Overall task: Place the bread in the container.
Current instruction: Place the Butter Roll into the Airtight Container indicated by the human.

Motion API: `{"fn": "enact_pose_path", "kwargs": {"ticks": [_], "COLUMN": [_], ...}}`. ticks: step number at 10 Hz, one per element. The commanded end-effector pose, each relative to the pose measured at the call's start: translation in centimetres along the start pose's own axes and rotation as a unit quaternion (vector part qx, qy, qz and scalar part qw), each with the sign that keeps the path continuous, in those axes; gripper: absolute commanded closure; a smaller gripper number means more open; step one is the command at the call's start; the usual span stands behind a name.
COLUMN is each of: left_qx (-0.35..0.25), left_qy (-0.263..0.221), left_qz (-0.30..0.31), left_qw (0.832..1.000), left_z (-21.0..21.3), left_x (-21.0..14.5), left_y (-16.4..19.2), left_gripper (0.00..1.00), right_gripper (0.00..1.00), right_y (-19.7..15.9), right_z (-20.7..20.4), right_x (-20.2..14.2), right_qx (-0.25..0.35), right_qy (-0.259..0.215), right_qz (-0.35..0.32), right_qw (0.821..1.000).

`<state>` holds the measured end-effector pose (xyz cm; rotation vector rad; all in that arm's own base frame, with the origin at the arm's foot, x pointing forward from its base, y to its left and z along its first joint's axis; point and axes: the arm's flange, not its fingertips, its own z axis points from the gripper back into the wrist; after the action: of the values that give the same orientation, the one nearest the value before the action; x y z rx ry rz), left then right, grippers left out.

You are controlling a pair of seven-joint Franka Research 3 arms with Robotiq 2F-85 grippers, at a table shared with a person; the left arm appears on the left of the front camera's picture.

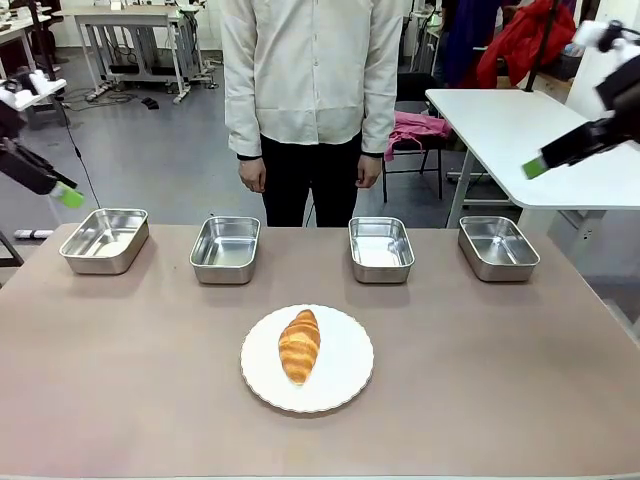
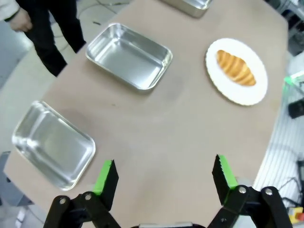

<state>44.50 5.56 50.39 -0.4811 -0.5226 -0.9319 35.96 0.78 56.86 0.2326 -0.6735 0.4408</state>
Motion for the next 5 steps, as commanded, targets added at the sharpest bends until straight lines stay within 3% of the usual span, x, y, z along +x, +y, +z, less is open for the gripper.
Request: {"fn": "enact_pose_path", "kwargs": {"ticks": [1,2,5], "left_qx": [0.009,0.0,0.0], "left_qy": [-0.012,0.0,0.0], "left_qz": [-0.02,0.0,0.0], "left_qw": [1.0,1.0,1.0], "left_z": [-0.9,0.0,0.0], "left_x": [-0.3,0.0,0.0], "left_y": [2.1,0.0,0.0], "left_gripper": [0.0,0.0,0.0], "right_gripper": [0.0,0.0,0.0], "right_y": [-2.3,0.0,0.0], "right_z": [-1.1,0.0,0.0], "right_x": [-0.6,0.0,0.0], "right_qx": [0.031,0.0,0.0], "right_qy": [-0.021,0.0,0.0], "right_qz": [0.027,0.0,0.0], "right_qw": [0.999,1.0,1.0]}}
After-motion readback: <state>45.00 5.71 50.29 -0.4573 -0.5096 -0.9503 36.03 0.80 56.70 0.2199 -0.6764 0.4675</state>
